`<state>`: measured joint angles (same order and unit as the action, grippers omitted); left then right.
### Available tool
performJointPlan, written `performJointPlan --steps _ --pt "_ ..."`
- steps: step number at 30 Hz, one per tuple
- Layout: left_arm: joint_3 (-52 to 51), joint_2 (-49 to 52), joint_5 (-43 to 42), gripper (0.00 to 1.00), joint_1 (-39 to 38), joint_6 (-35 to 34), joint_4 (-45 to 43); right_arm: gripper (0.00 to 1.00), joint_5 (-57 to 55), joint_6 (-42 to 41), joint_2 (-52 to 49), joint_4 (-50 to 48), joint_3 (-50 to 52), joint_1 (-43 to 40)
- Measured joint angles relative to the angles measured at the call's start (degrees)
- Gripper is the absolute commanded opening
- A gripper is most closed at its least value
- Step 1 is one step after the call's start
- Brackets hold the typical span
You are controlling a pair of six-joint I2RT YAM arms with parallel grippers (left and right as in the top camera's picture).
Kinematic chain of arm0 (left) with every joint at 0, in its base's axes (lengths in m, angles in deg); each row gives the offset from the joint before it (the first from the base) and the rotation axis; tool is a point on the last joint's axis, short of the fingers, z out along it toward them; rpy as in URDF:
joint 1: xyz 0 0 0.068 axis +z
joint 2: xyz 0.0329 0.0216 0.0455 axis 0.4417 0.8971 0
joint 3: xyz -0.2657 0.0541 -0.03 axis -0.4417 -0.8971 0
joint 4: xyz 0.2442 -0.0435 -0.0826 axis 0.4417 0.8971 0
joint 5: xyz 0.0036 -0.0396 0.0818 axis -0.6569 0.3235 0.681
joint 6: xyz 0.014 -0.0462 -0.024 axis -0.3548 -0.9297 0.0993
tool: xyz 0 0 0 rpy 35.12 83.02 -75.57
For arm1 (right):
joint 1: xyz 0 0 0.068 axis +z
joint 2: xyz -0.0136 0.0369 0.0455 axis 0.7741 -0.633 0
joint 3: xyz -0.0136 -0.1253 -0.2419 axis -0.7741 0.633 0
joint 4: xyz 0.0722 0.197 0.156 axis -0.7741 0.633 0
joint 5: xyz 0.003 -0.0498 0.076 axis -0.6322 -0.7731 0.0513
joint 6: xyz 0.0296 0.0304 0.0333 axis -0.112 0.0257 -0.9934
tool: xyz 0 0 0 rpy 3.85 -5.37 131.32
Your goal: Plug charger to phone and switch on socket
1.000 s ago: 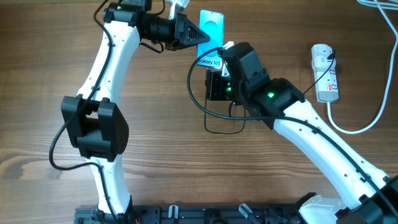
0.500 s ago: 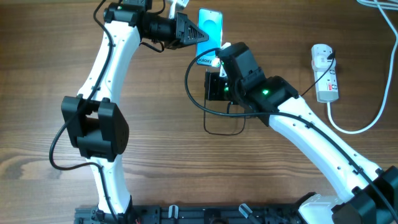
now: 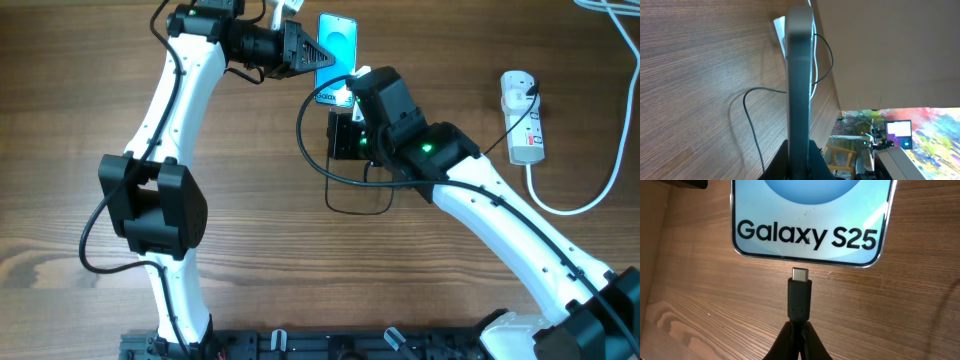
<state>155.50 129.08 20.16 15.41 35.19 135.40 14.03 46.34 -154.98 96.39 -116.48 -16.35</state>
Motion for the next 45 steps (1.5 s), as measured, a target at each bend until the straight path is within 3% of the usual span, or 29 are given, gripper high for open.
performJointPlan --steps 41,42,44,45 --pt "0.0 0.0 -2.54 0.04 0.7 3.87 3.65 0.05 4.79 -0.02 0.0 -0.46 -0.85 -1.64" --pt "0.0 0.0 -2.54 0.04 0.7 3.87 3.65 0.06 4.79 -0.02 0.0 -0.63 -0.85 -1.64" --pt "0.02 0.0 -2.54 0.04 0.81 3.87 3.65 0.27 4.79 -0.02 0.0 -0.85 -0.85 -1.62" --pt "0.02 0.0 -2.54 0.04 0.81 3.87 3.67 0.32 4.5 -0.07 0.0 -1.29 -0.85 -1.62"
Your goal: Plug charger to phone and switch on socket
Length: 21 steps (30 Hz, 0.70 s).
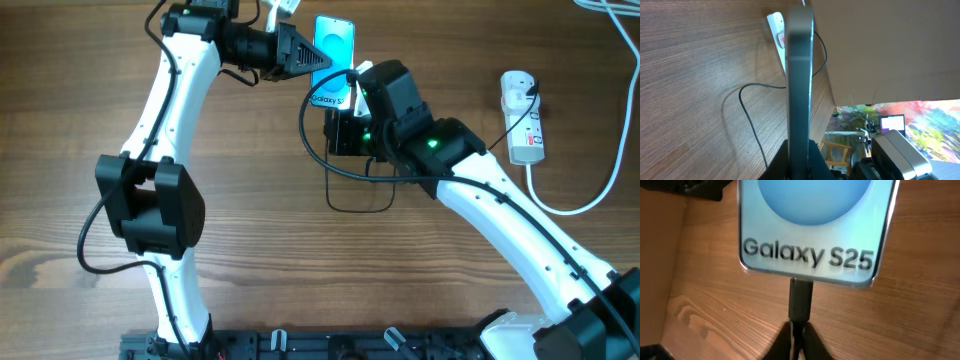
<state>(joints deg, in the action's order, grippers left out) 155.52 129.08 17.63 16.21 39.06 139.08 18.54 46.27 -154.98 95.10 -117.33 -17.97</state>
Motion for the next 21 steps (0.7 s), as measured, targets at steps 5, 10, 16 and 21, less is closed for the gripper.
performJointPlan --steps 5,10,16,21 --pt "-0.07 0.0 2.64 0.04 -0.57 -1.07 1.38 0.74 -1.03 0.94 -0.02 2.14 -0.96 -1.14" --pt "-0.92 0.0 18.91 0.04 -0.61 -7.48 4.22 1.0 2.12 1.53 0.61 12.55 -1.18 -1.42" --pt "-16.41 0.02 25.77 0.04 -2.67 -9.94 -3.37 1.0 3.23 1.57 2.29 25.55 -1.49 -9.49" --pt "-23.17 0.15 25.14 0.04 -6.6 -12.28 -12.35 1.0 3.67 3.32 2.29 28.15 -1.49 -9.88"
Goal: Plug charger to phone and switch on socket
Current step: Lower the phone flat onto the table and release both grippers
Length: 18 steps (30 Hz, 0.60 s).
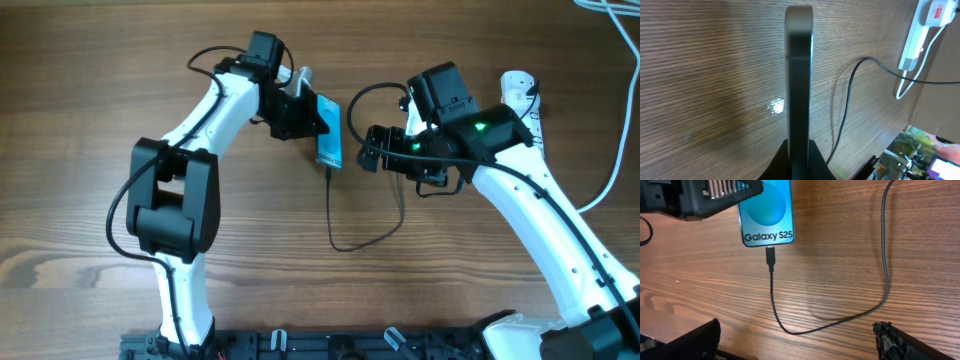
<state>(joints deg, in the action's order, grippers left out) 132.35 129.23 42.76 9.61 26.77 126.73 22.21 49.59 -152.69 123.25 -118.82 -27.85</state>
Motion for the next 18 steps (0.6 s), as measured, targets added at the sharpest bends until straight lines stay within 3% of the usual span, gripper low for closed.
performJointPlan --steps 9,18 --pt "-3.13 0.0 5.73 0.04 -2.86 -0.72 -4.68 1.0 -0.02 1.9 0.0 1.09 0.0 0.0" --pt "-3.1 2.51 4.66 0.08 -2.84 -1.14 -6.8 1.0 -0.02 1.92 0.0 1.14 0.0 0.0"
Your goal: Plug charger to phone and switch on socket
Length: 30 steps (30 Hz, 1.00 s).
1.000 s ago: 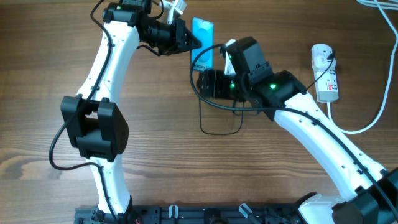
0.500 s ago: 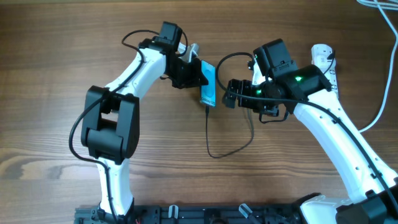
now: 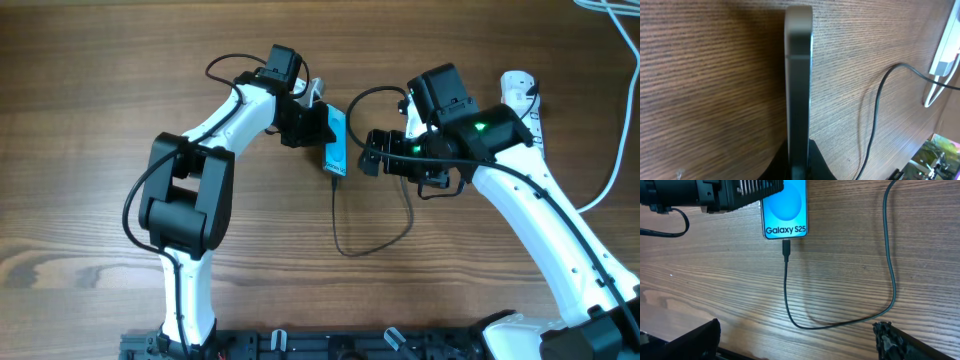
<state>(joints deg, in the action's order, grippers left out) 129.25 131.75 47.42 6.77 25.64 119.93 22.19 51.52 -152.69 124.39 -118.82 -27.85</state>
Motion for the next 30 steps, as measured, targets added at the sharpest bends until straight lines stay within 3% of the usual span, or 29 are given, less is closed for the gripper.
performJointPlan --steps 5,7,8,12,14,16,21,25,27,30 --pt "0.0 0.57 0.81 0.27 0.0 -0.28 -1.22 1.0 0.02 0.0 0.0 0.61 0.0 0.0" --pt "0.0 1.01 2.8 0.28 0.0 -0.13 -0.85 1.0 0.02 0.0 0.0 0.72 0.0 0.0" --pt "0.0 1.14 3.45 0.34 0.0 -0.15 -0.55 1.0 -0.02 0.0 0.0 1.07 0.0 0.0" --pt "-0.02 1.33 4.66 0.41 0.0 -0.2 0.26 1.0 -1.42 0.0 0.0 3.13 0.0 0.0" --pt "0.0 1.33 6.05 0.55 0.0 -0.13 1.49 1.0 -2.64 0.0 0.0 3.72 0.0 0.0" --pt "0.5 1.29 6.6 0.75 0.0 -0.15 2.89 1.0 -3.93 0.15 0.0 4.28 0.0 0.0" --pt "1.51 0.5 8.28 1.0 -0.26 0.11 5.95 1.0 -8.04 0.2 0.0 5.9 0.0 0.0" --pt "2.47 -0.02 10.19 1.0 1.79 1.18 14.73 1.0 -10.36 0.2 0.0 7.32 -0.02 -3.74" --pt "2.58 -0.57 16.0 1.0 3.54 1.84 20.17 1.0 -10.82 0.17 0.0 10.23 -0.61 -10.45" --pt "2.58 -6.56 24.74 1.0 4.85 2.01 21.62 0.99 -11.45 0.44 -0.02 13.81 -5.68 -20.7"
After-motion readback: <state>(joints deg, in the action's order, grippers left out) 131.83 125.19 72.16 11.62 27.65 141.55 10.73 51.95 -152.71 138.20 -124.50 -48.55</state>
